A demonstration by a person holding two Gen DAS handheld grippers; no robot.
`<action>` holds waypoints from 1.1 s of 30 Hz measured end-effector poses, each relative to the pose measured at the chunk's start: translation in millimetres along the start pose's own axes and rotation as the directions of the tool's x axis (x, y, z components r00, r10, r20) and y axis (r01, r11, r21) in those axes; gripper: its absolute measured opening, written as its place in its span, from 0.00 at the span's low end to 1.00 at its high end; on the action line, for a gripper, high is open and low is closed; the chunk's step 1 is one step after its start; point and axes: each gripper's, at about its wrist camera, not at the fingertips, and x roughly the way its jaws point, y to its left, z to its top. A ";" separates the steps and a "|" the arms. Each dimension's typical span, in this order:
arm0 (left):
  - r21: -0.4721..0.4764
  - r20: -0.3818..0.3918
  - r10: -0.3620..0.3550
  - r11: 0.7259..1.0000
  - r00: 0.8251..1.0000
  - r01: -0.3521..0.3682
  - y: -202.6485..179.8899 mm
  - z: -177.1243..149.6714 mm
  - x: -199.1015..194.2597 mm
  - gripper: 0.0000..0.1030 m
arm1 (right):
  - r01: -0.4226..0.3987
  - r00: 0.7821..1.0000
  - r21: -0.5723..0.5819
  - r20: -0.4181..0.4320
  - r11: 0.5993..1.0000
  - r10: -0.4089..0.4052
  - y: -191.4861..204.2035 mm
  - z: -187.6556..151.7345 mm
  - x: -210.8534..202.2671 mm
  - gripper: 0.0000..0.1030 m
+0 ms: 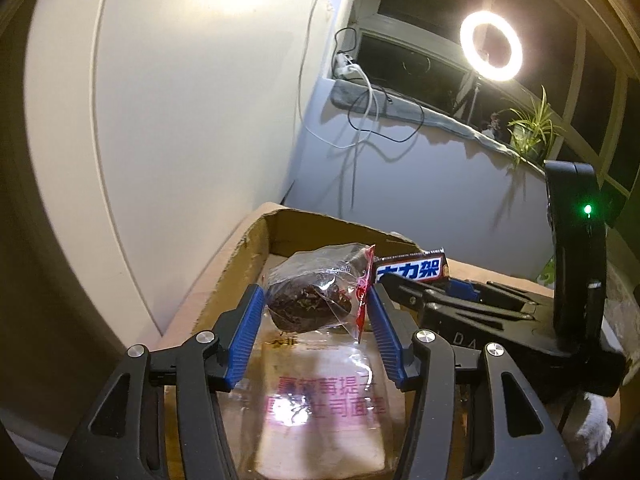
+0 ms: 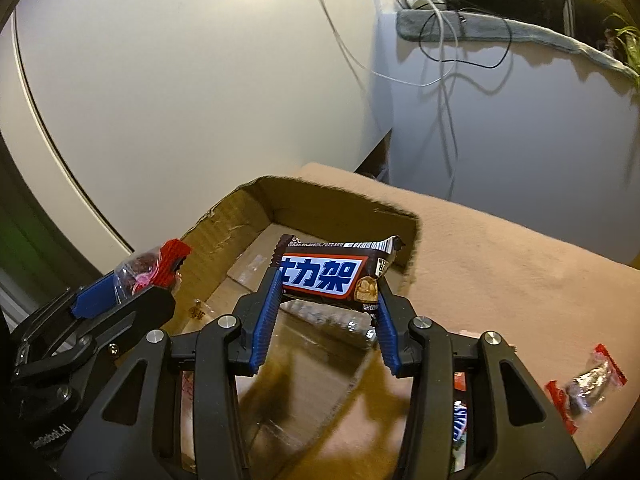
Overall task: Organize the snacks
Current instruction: 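Carry the cake into the box and release with the left gripper while the right releases the Snickers there, then move the left gripper back to the green candy while the right gripper moves to the yellow pouch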
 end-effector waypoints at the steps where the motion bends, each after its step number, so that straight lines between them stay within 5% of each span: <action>1: -0.002 0.001 0.002 1.000 1.000 -0.002 0.9 -0.6 -1.2 0.55 | 0.006 1.000 -0.007 -0.003 1.000 -0.006 1.9 -0.3 1.3 0.45; 5: -0.008 0.006 0.010 1.000 1.000 -0.010 3.2 -0.4 -2.8 0.59 | 0.023 1.000 -0.026 0.001 0.999 -0.023 4.8 -0.3 2.2 0.47; 7: -0.012 0.010 0.013 1.000 1.000 -0.013 4.2 -0.3 -4.0 0.59 | 0.029 1.000 -0.033 0.013 0.999 -0.029 5.7 0.4 -0.7 0.63; 11: -0.020 0.015 0.016 1.000 1.000 -0.016 6.1 1.2 -5.0 0.59 | 0.046 0.998 -0.044 0.044 0.998 -0.044 7.6 1.9 -8.8 0.76; 33: 0.036 0.018 -0.058 0.998 0.998 0.058 -29.6 -1.1 -11.1 0.59 | 0.109 0.993 -0.034 0.052 0.993 -0.107 -32.1 -11.1 -63.2 0.77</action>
